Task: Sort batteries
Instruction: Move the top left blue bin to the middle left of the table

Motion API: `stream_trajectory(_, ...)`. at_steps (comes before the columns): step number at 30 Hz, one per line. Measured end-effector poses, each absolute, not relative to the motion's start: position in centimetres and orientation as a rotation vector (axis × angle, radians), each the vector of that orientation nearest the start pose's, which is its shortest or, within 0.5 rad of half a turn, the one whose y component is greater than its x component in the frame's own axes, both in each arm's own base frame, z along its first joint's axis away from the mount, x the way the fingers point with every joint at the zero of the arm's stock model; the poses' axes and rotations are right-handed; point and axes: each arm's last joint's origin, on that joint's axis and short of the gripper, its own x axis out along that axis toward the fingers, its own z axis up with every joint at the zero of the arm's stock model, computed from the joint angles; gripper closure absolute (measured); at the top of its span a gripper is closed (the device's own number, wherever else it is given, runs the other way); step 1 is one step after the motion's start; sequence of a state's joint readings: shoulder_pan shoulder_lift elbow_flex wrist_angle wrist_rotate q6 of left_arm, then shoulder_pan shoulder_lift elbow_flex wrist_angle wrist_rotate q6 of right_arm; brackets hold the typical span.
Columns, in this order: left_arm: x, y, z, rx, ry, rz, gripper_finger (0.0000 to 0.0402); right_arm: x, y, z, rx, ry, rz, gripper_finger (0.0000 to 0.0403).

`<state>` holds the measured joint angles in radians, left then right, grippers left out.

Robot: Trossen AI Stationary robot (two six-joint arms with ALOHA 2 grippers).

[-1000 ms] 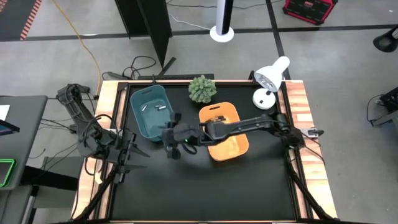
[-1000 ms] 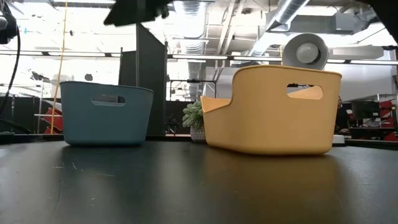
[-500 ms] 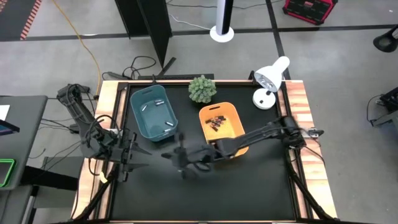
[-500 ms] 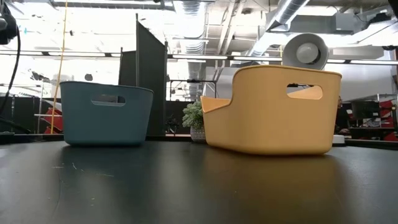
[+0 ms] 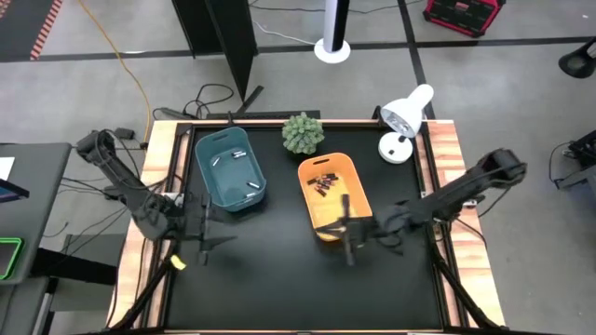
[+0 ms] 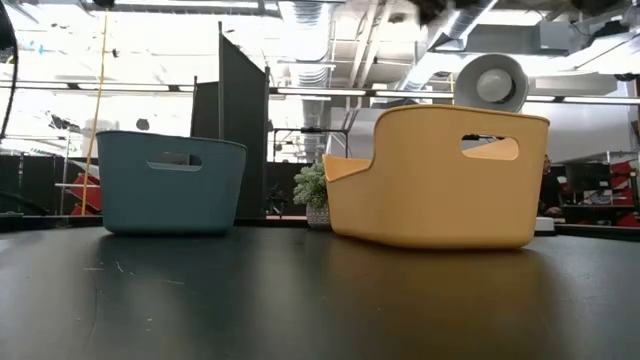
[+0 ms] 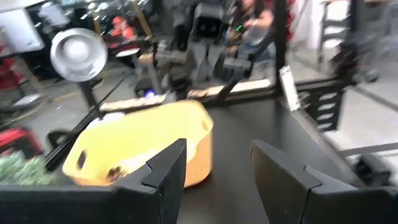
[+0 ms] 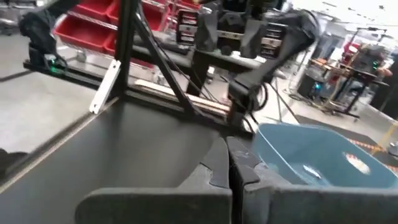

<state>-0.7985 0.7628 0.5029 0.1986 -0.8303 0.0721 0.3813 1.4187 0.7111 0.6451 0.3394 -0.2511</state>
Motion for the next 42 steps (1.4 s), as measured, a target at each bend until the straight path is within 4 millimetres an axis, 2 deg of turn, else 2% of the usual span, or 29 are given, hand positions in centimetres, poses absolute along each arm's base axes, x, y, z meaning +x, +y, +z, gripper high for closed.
stream_trajectory(5,14.6,-9.5,25.9,0.086,0.051,0.106,0.0231,23.0,9.4,24.7,-0.263,-0.007,0.056,0.0402)
stream_trajectory(9,15.1,-8.4,24.5,0.05,-0.011,0.046,0.0231,19.3,8.3,23.2,-0.264,-0.008,-0.022,0.0403)
stream_trajectory(16,15.6,-6.4,21.9,0.052,0.02,0.074,0.0231,14.9,6.7,20.6,-0.211,-0.098,-0.01,0.0403)
stream_trajectory(20,15.8,-5.3,21.0,0.038,0.033,0.048,0.0241,13.4,5.8,19.5,-0.195,-0.131,-0.015,0.0403)
stream_trajectory(25,15.3,-3.6,19.8,0.015,0.034,0.051,0.0271,11.8,4.8,18.5,-0.174,-0.17,-0.042,0.0403)
stream_trajectory(42,9.4,-1.2,20.2,-0.002,-0.035,0.086,0.0366,10.3,3.2,18.4,-0.175,-0.137,-0.11,0.0403)
